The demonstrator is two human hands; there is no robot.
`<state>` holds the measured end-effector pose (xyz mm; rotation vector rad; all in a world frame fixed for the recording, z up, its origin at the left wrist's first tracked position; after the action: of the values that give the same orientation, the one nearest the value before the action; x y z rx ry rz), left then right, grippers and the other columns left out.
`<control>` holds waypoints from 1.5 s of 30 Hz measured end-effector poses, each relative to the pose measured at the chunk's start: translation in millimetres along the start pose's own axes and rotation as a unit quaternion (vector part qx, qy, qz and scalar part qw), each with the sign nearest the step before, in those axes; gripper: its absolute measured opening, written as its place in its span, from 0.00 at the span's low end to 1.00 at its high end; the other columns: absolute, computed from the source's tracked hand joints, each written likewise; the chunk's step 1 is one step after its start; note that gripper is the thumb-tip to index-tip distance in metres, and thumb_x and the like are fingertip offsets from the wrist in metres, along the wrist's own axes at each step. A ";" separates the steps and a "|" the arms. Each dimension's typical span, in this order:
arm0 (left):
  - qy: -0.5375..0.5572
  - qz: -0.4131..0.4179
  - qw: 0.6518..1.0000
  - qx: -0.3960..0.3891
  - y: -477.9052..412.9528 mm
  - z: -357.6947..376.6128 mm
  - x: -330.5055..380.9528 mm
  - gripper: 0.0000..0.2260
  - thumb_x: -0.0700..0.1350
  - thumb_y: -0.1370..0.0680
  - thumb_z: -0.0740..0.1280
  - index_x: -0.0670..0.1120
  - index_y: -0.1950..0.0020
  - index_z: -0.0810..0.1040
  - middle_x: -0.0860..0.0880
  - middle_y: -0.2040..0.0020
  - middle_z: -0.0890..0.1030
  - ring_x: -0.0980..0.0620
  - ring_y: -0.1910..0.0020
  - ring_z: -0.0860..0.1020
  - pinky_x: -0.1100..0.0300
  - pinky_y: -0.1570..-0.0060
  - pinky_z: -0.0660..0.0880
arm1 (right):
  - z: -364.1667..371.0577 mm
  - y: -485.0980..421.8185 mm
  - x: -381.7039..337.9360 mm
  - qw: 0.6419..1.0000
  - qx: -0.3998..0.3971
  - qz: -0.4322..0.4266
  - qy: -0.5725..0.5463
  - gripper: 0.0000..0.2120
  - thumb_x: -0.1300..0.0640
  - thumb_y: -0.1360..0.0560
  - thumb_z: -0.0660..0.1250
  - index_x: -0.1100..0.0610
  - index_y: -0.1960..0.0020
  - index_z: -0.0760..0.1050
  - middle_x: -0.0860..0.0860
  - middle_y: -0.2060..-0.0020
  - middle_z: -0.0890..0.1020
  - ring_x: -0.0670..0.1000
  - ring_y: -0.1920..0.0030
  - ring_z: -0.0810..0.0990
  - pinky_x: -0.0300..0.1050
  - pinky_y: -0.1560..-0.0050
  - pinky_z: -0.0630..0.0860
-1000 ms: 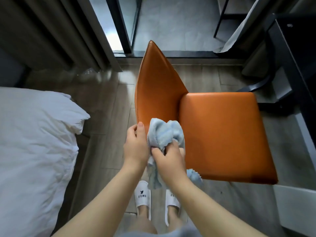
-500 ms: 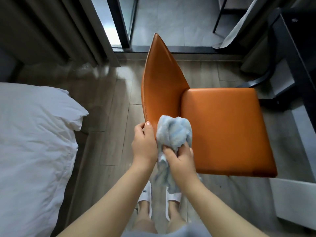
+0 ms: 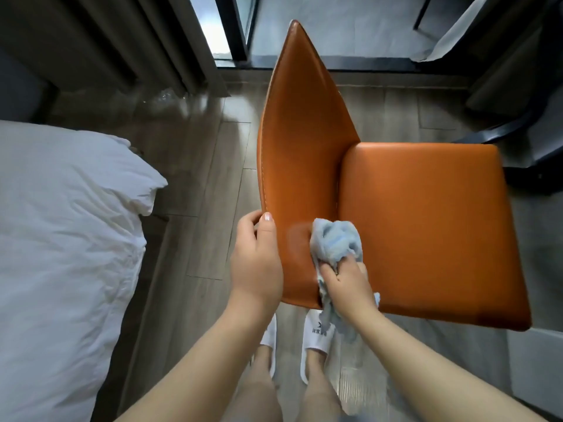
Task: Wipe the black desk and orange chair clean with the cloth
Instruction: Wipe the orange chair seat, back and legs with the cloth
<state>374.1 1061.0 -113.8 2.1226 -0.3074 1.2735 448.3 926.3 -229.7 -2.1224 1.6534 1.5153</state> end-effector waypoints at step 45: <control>0.079 -0.004 0.996 -0.049 -7.3 2.0 -12.0 0.25 0.58 0.26 0.54 0.41 0.39 0.70 0.50 0.55 0.76 0.52 0.56 0.77 0.52 0.57 0.77 | 46.9 19.2 190.6 0.759 0.051 0.513 -0.397 0.15 0.54 0.24 0.63 0.61 0.42 0.73 0.62 0.46 0.80 0.62 0.45 0.80 0.58 0.43 0.75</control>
<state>373.1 1064.0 -127.6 1.9263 -0.2861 1.3850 393.0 809.3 -378.5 -0.1562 2.4046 1.9636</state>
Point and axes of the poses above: each hand's wrist, its own y-axis away from the middle knuckle, its own z-axis out of the palm, x = y × z, the point moved 5 cm from there along -y, towards the middle knuckle
